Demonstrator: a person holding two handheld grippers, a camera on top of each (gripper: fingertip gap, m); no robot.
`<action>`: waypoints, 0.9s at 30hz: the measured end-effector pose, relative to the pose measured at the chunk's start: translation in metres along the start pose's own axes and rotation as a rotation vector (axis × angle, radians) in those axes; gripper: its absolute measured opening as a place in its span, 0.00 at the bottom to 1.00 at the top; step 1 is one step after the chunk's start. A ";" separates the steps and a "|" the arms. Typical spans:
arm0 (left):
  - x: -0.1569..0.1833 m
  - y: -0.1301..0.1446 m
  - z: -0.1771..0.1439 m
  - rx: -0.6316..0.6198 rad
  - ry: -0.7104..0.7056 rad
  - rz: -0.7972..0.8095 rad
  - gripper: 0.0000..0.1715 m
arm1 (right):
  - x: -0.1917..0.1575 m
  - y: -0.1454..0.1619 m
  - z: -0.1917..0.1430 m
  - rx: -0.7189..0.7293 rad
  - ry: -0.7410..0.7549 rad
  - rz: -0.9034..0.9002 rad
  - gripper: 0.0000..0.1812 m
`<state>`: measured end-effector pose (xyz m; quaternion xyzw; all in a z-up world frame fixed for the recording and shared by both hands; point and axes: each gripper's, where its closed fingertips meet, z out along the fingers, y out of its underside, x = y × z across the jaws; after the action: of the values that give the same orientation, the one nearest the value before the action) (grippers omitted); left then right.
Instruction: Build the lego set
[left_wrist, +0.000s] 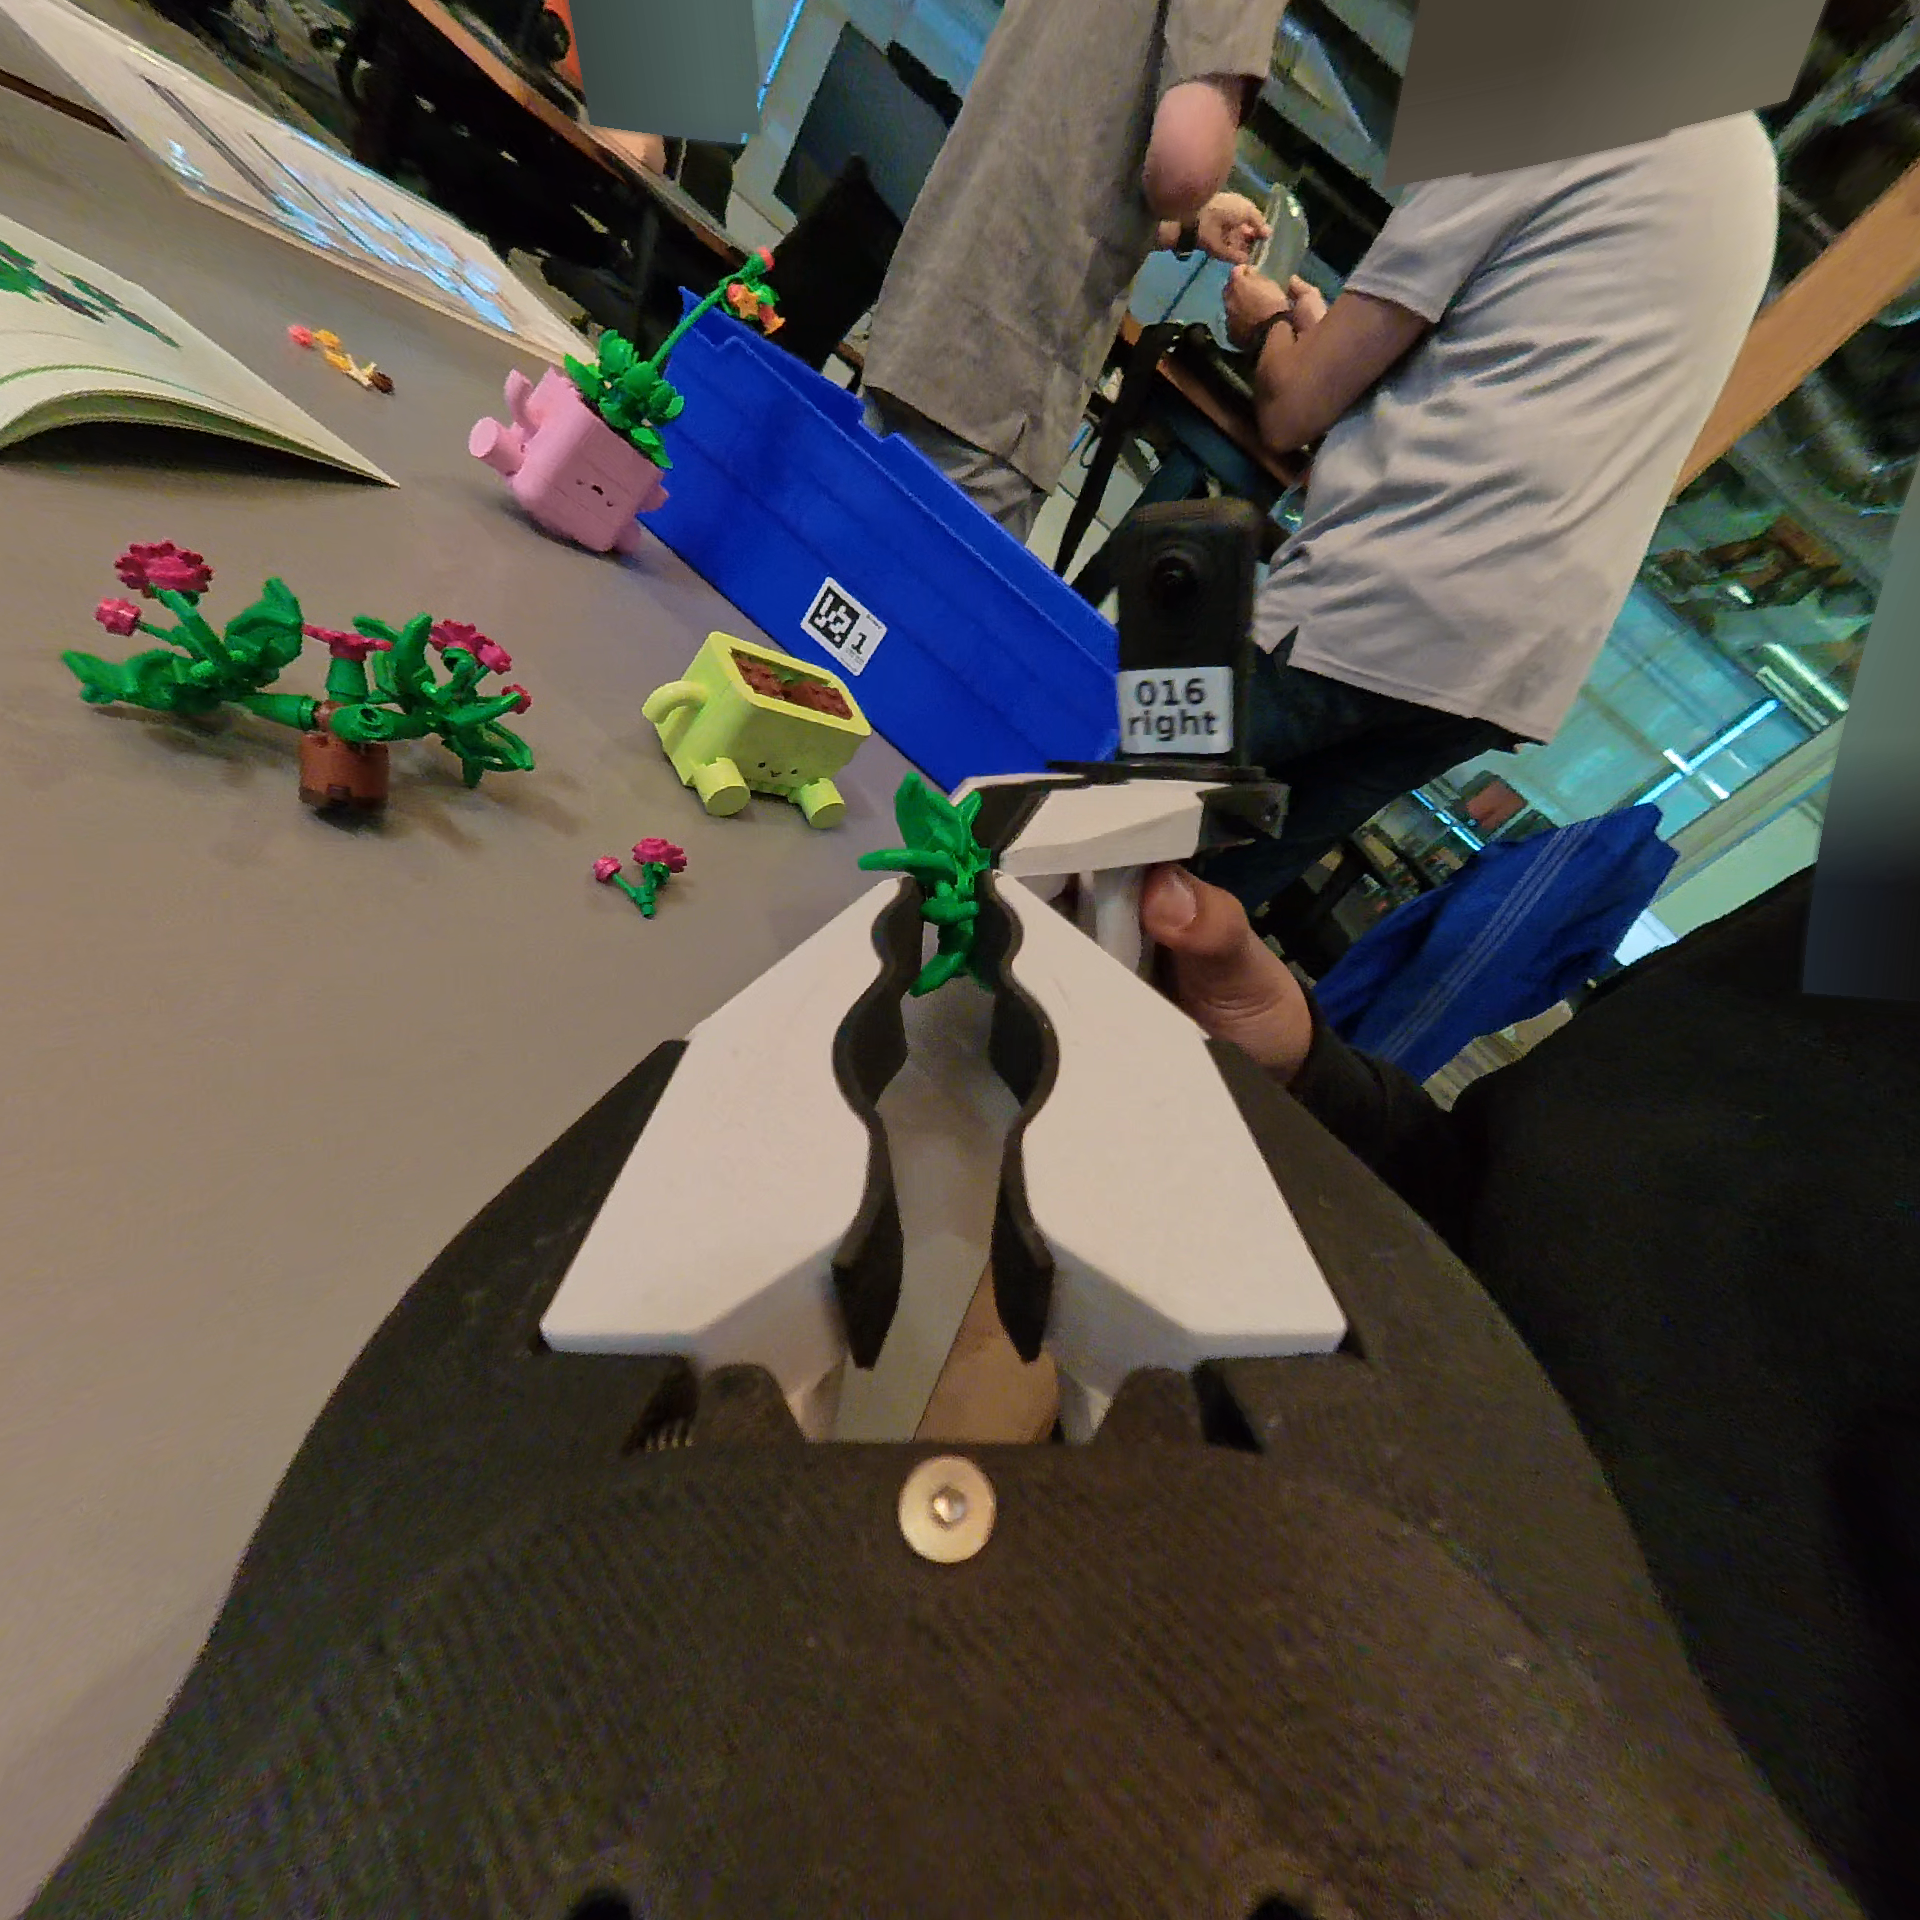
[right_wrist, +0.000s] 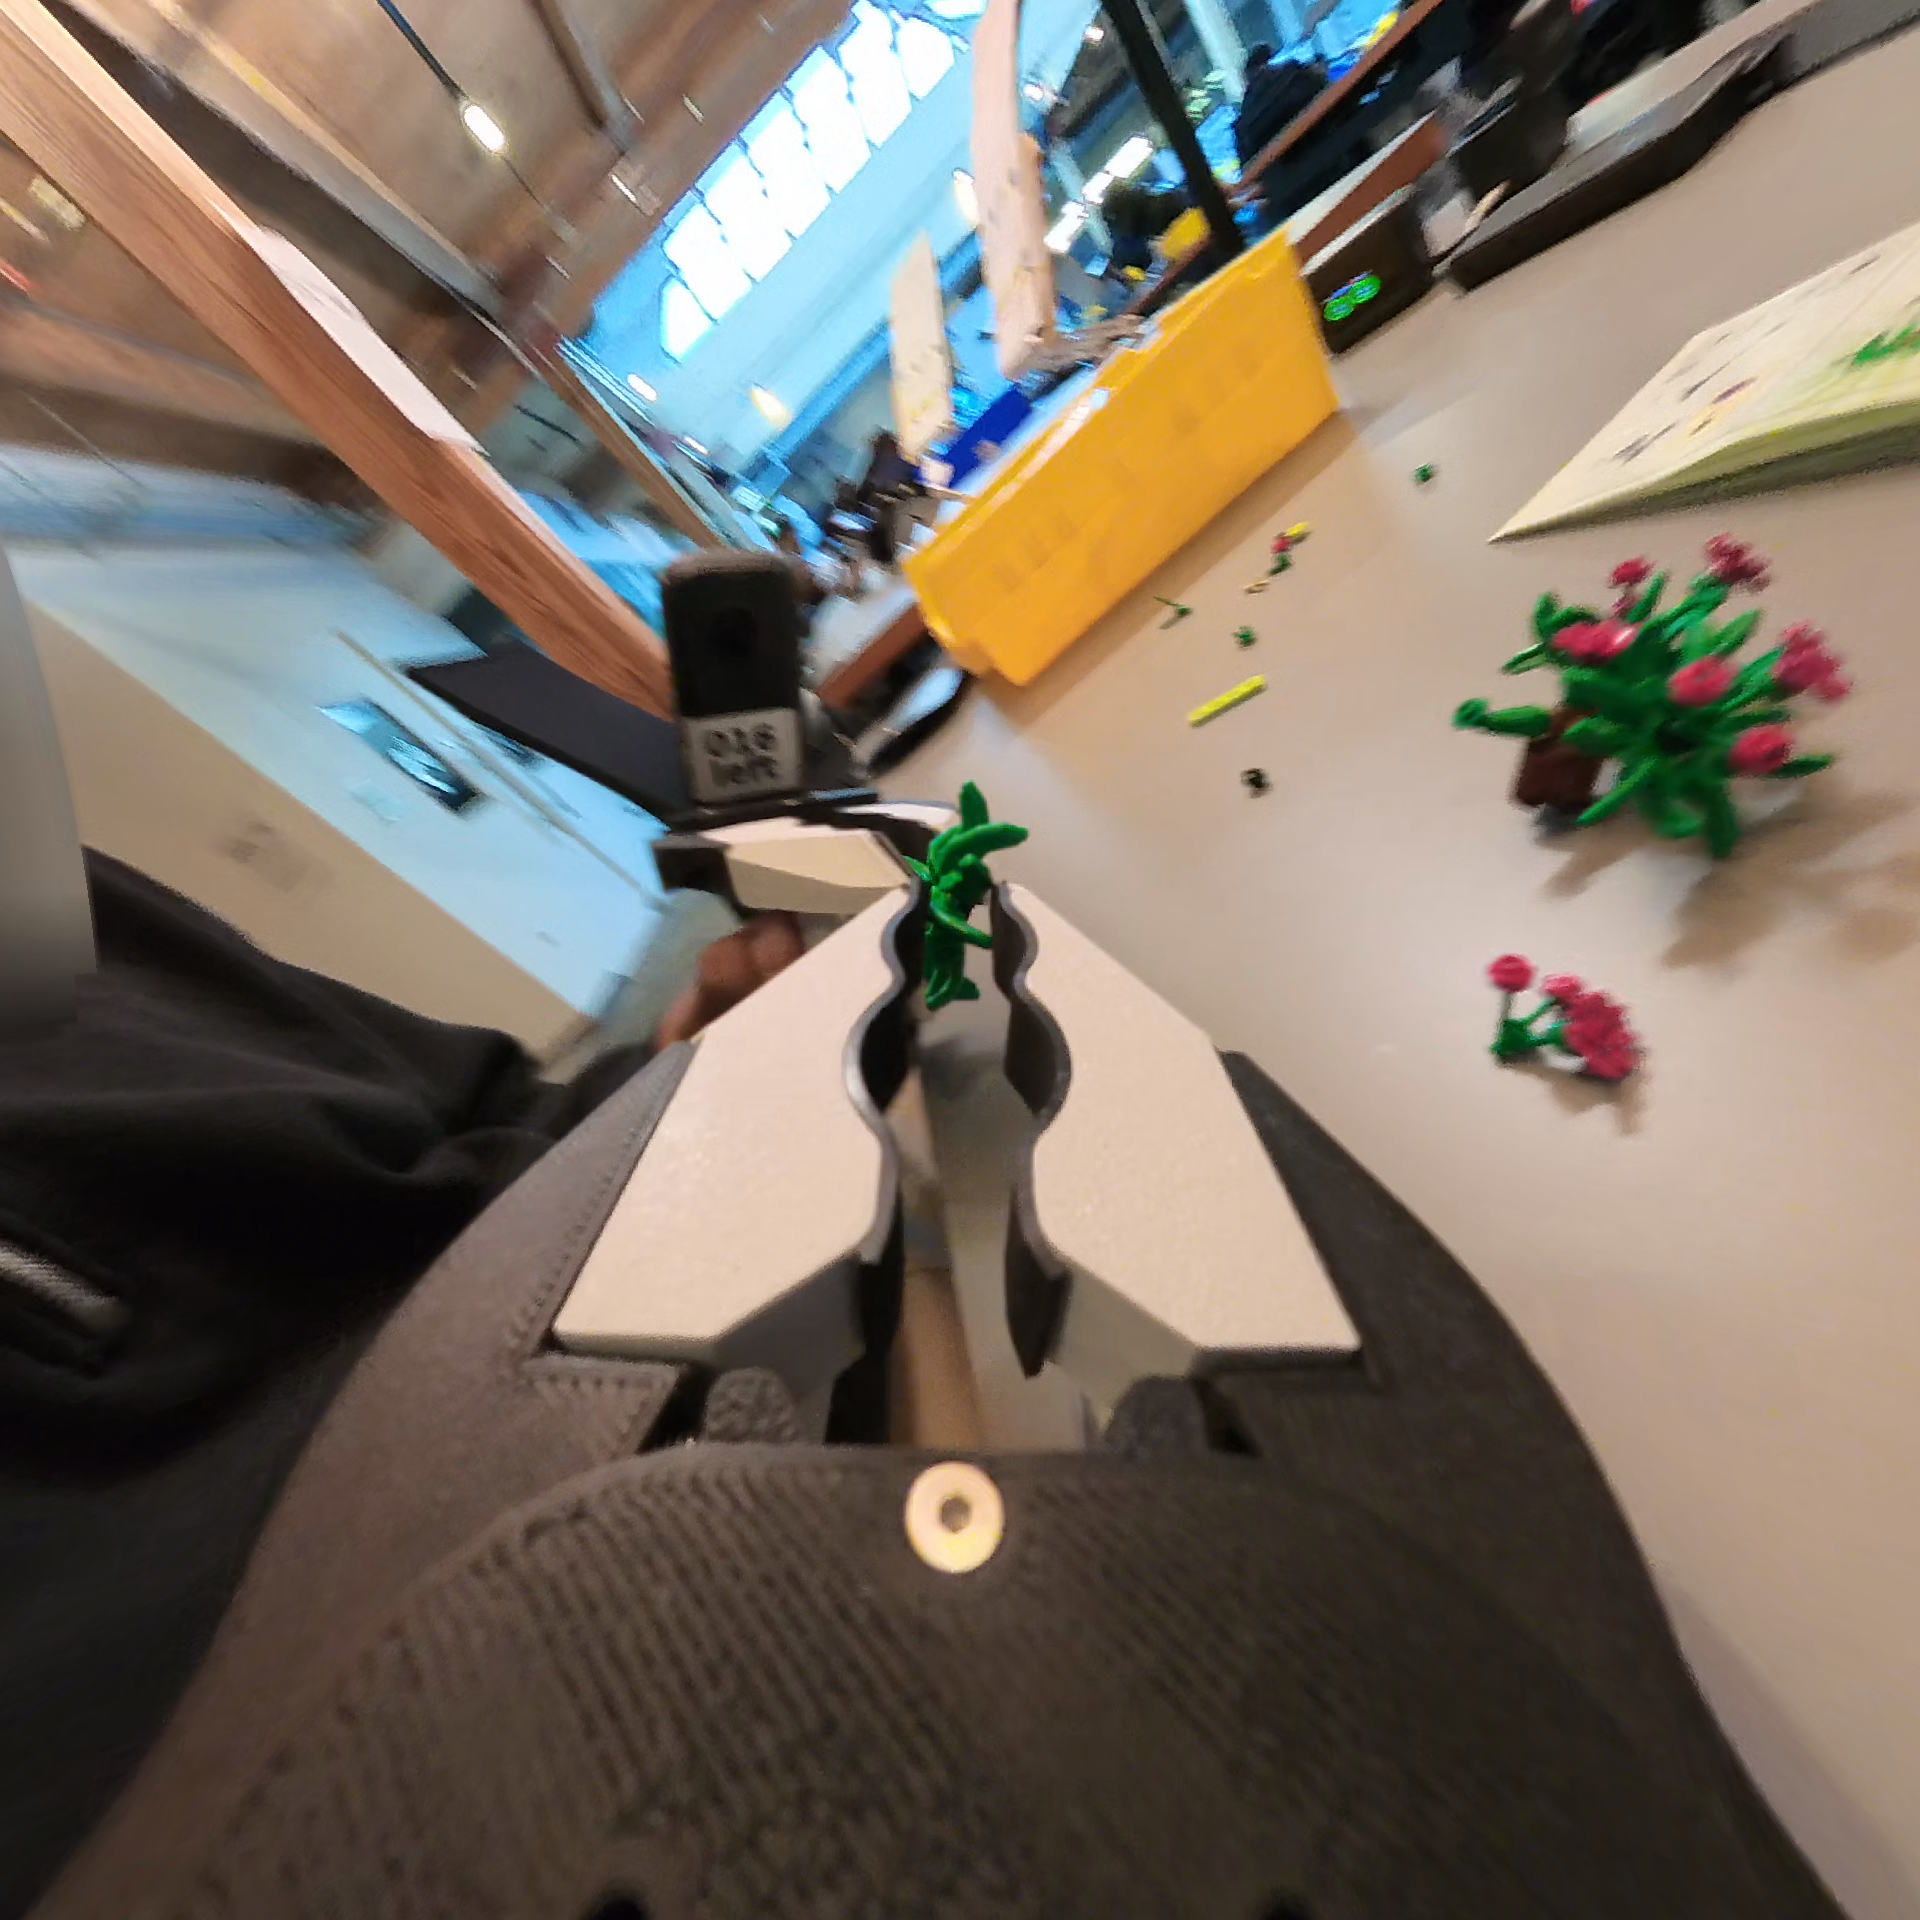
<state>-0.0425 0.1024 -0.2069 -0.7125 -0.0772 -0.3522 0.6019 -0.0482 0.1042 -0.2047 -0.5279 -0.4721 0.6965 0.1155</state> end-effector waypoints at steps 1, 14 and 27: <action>-0.001 0.000 0.000 -0.001 -0.009 0.003 0.04 | 0.001 0.001 0.000 -0.012 0.034 -0.046 0.06; 0.003 -0.003 -0.002 0.018 0.029 0.007 0.04 | -0.003 -0.017 -0.010 0.076 0.008 -0.071 0.09; 0.011 0.008 0.006 -0.054 0.023 0.116 0.04 | -0.005 -0.002 -0.001 0.007 -0.074 0.065 0.06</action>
<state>-0.0275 0.1022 -0.2070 -0.7275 -0.0191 -0.3268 0.6029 -0.0460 0.1026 -0.2004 -0.5163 -0.4561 0.7207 0.0772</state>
